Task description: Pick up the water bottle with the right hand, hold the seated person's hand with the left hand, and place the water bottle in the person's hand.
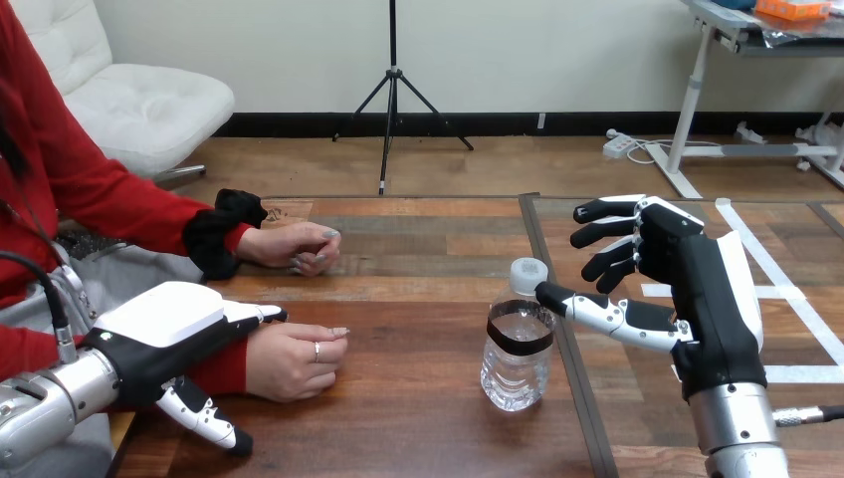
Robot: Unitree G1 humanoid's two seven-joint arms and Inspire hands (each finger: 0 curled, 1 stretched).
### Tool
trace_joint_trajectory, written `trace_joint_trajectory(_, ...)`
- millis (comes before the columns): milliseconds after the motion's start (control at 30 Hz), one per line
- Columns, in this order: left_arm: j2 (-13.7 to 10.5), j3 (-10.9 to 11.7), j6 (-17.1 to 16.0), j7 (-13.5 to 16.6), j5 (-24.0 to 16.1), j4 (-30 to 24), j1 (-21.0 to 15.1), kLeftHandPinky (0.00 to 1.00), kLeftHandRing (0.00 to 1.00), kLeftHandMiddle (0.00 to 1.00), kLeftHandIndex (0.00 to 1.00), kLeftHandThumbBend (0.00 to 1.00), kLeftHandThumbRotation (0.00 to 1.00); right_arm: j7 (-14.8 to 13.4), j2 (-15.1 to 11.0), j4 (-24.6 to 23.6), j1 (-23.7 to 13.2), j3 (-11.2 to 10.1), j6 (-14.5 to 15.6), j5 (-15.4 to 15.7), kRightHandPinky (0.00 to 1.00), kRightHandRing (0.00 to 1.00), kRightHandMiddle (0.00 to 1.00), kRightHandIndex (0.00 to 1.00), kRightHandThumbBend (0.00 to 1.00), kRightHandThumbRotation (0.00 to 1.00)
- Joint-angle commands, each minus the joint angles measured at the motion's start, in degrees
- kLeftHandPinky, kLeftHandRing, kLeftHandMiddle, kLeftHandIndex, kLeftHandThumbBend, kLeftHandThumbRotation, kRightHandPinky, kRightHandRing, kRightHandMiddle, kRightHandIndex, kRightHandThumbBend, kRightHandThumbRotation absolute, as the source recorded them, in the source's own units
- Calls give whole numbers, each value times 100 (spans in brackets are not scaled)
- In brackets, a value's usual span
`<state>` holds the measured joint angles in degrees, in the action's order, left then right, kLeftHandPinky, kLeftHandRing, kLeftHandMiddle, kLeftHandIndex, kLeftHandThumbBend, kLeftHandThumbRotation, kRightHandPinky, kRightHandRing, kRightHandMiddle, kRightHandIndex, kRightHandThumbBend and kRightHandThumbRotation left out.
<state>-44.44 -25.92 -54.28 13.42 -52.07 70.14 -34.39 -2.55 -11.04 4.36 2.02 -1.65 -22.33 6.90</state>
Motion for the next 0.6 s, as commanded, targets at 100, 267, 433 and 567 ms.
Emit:
trace_joint_trajectory(100,-100,-52,-58,227,128,15,-288,81,90,91,92,100,42,37,17,-453,-124,-33,296,36,35,43,58,63,95,0)
trace_joint_trajectory(267,-67,62,-125,-67,358,79,-270,82,91,92,93,100,40,52,25,-541,-120,-17,436,42,38,47,59,65,97,1)
trace_joint_trajectory(433,-88,30,-146,-18,406,37,-243,82,92,92,93,100,40,77,4,-592,-122,8,552,78,44,53,62,68,99,6)
trace_joint_trajectory(567,-96,-5,-160,54,387,33,-236,82,91,92,93,100,40,89,-3,-595,-134,25,583,111,50,59,66,70,100,12)
